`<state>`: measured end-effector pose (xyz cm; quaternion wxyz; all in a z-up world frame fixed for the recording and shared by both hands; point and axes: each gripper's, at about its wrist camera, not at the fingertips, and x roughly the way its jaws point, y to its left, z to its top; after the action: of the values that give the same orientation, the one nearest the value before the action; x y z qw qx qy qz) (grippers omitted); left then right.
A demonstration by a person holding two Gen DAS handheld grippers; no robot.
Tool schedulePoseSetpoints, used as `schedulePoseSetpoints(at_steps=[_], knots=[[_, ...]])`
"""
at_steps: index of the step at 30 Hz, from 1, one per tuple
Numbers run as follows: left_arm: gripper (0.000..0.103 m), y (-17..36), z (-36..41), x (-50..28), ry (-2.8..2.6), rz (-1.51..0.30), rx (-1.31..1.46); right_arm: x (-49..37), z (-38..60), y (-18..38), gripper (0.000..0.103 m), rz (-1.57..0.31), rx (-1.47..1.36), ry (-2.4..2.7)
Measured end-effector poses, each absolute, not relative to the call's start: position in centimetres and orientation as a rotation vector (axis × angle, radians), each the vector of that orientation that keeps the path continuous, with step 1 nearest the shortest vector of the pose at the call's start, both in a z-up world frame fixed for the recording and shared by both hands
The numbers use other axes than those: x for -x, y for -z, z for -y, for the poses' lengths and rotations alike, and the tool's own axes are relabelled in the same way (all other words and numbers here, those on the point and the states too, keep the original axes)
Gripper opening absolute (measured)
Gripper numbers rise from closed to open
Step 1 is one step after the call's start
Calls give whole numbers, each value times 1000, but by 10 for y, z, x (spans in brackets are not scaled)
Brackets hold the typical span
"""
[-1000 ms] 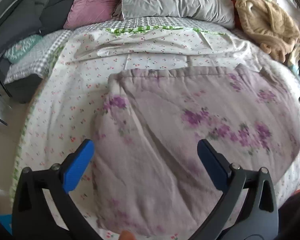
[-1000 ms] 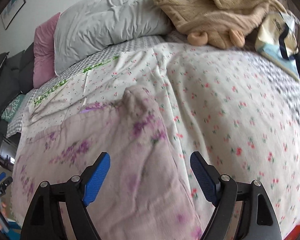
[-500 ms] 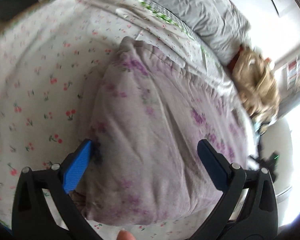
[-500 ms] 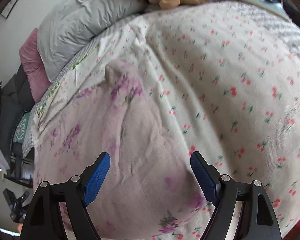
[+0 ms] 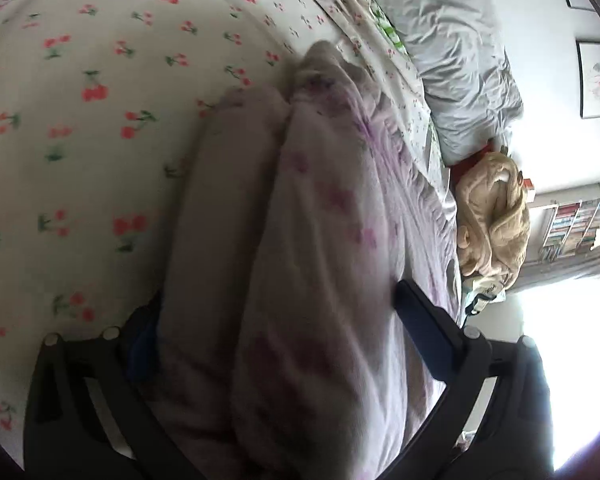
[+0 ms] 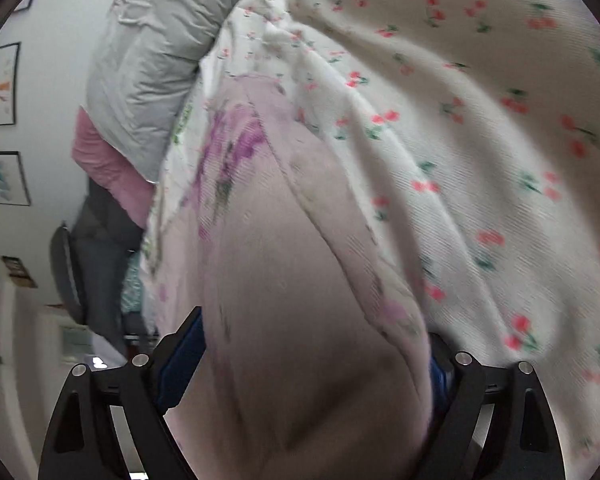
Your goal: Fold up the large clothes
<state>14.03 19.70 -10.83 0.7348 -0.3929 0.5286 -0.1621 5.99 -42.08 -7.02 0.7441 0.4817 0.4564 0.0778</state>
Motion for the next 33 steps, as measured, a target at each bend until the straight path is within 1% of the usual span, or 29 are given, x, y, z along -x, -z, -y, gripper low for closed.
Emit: schedulePoseSetpoints(at_steps=[1, 2, 3, 4, 6, 7, 9, 12, 17, 18, 20, 23, 25, 27, 29, 30, 32, 33], knots=[[102, 108, -192, -143, 370, -1166, 835, -63, 418, 70, 90, -1004, -1038, -188], [98, 106, -188, -146, 379, -1170, 813, -67, 413, 70, 85, -1010, -1012, -216], [89, 104, -184, -146, 380, -1170, 788, -70, 409, 69, 78, -1016, -991, -235], [83, 103, -183, -149, 378, -1167, 788, -70, 408, 69, 73, -1012, -990, -238], [56, 99, -185, -147, 384, -1147, 816, -68, 407, 67, 59, -982, -1013, -247], [52, 94, -186, -147, 390, -1130, 822, -67, 406, 64, 56, -969, -1011, -250], [41, 77, -184, -143, 405, -1085, 785, -65, 398, 47, 46, -938, -961, -267], [36, 48, -181, -136, 442, -1000, 708, -65, 381, 8, 40, -853, -900, -347], [35, -4, -187, -120, 491, -834, 648, -68, 331, -69, 39, -717, -766, -444], [35, -12, -194, -117, 484, -802, 646, -68, 325, -77, 39, -698, -755, -459], [35, -27, -218, -110, 449, -726, 651, -72, 301, -97, 39, -648, -731, -514], [36, -36, -267, -99, 394, -619, 695, -85, 261, -116, 39, -580, -689, -597], [45, -35, -289, -97, 335, -578, 645, -100, 234, -114, 43, -577, -650, -615], [69, -19, -308, -101, 205, -609, 603, -119, 217, -97, 64, -649, -629, -544], [83, 13, -323, -109, 26, -707, 607, -138, 203, -65, 71, -770, -561, -391], [83, 30, -328, -114, -43, -784, 614, -144, 200, -52, 71, -812, -535, -340], [84, 49, -331, -120, -91, -864, 624, -151, 197, -29, 71, -896, -482, -247], [85, 51, -330, -121, -108, -879, 617, -152, 196, -23, 71, -917, -447, -193]])
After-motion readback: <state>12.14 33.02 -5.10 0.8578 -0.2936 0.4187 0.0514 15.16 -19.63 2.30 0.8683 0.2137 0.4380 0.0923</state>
